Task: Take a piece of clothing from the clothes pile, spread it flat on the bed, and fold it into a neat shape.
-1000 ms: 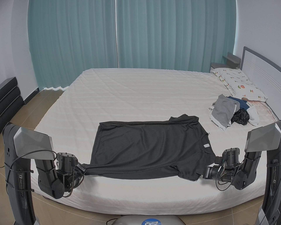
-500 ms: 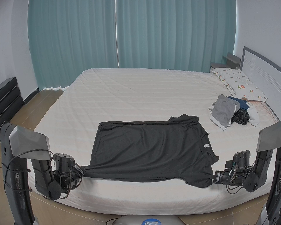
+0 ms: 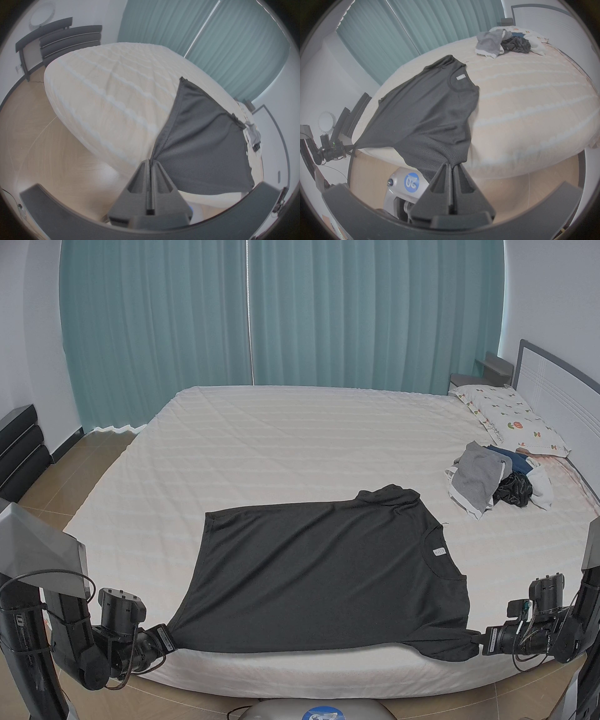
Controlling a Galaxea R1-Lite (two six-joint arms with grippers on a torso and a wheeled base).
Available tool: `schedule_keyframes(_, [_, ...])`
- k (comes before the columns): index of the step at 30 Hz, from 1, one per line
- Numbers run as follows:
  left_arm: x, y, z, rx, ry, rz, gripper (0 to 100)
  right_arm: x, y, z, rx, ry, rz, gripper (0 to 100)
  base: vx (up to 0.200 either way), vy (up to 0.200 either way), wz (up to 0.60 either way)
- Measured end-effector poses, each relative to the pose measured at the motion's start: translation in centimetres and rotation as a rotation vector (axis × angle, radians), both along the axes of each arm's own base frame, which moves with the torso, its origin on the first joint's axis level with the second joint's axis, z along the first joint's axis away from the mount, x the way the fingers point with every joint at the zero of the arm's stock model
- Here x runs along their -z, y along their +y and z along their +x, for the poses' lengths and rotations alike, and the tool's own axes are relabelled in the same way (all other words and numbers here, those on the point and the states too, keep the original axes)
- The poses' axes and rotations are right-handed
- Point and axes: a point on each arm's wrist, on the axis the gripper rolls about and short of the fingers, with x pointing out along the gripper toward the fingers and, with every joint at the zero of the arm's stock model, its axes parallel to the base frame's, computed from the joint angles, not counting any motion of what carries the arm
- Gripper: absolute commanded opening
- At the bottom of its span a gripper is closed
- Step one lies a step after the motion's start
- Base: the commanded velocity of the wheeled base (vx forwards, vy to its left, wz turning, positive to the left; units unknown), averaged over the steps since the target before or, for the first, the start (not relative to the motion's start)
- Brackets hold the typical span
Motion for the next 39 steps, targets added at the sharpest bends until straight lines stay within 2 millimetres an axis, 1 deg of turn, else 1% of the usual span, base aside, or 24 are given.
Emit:
schedule_keyframes(4, [0.3, -0.5, -1.1, 0.041, 0.04, 0.021, 0, 0.1, -0.4, -0.6, -0.008, 0.041, -0.025, 0, 0.0, 0.0, 0.0])
schedule_keyframes(9, [1.1, -0.8, -1.6, 0.066, 0.085, 0.049, 0, 0.3, -0.5, -0.9, -0.018, 0.068, -0.038, 0, 0.0, 0.0, 0.0])
schedule_keyframes(17, [2.0, -1.1, -2.0, 0.088, 0.13, 0.066, 0, 1.0, -0.4, -1.0, -0.04, 0.102, -0.06, 0, 0.0, 0.0, 0.0])
schedule_keyframes(22, [2.4, -1.2, -1.8, 0.091, 0.138, 0.067, 0, 1.7, -0.5, -0.7, -0.028, 0.113, -0.099, 0, 0.0, 0.0, 0.0])
schedule_keyframes(23, [2.5, -1.3, -1.7, 0.09, 0.137, 0.066, 100, 1.8, -0.5, -0.7, -0.027, 0.111, -0.102, 100, 0.0, 0.0, 0.0])
schedule_keyframes(32, [3.3, -1.4, -0.9, 0.083, 0.143, 0.064, 100, 2.9, -0.3, 0.5, -0.028, 0.076, -0.102, 100, 0.0, 0.0, 0.0])
schedule_keyframes(36, [3.4, -1.4, -0.7, 0.073, 0.135, 0.059, 100, 2.8, -0.4, 0.9, -0.014, 0.039, -0.096, 100, 0.0, 0.0, 0.0])
schedule_keyframes(39, [3.2, -1.3, -0.3, 0.055, 0.101, 0.042, 100, 2.5, -0.6, 1.4, 0.032, -0.008, -0.065, 100, 0.0, 0.0, 0.0])
